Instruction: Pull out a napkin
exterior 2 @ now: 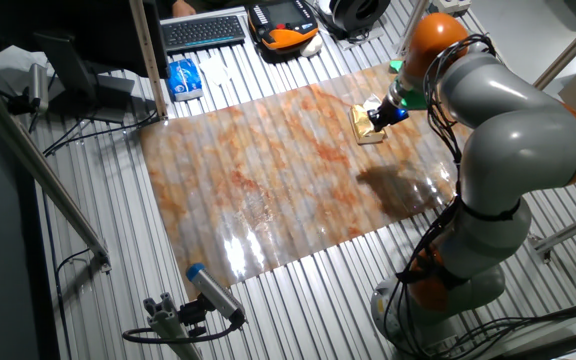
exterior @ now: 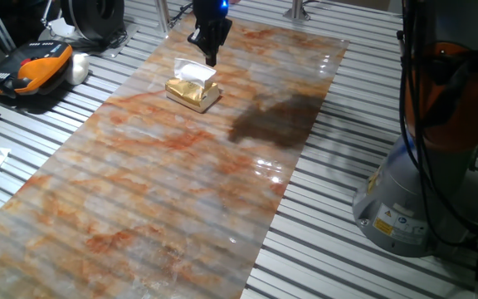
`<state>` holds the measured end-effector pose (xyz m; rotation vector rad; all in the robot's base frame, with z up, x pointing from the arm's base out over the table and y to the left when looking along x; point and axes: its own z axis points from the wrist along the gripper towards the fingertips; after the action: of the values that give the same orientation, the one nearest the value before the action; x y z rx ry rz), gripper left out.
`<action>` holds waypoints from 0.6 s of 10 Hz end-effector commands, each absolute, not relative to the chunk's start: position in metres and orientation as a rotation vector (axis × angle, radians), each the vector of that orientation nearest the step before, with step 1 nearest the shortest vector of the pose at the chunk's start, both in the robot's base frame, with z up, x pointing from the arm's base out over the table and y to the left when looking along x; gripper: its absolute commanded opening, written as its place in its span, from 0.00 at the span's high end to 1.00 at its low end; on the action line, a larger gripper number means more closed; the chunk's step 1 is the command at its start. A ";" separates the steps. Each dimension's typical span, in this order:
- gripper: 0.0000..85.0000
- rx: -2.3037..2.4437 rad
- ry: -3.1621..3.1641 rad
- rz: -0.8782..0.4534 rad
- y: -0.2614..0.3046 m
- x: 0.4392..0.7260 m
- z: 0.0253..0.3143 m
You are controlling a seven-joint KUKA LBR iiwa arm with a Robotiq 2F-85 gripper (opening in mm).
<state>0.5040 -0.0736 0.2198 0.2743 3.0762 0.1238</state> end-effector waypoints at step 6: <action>1.00 0.274 3.085 0.126 -0.074 0.504 0.220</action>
<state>0.5041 -0.0736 0.2196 0.2734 3.0836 0.1262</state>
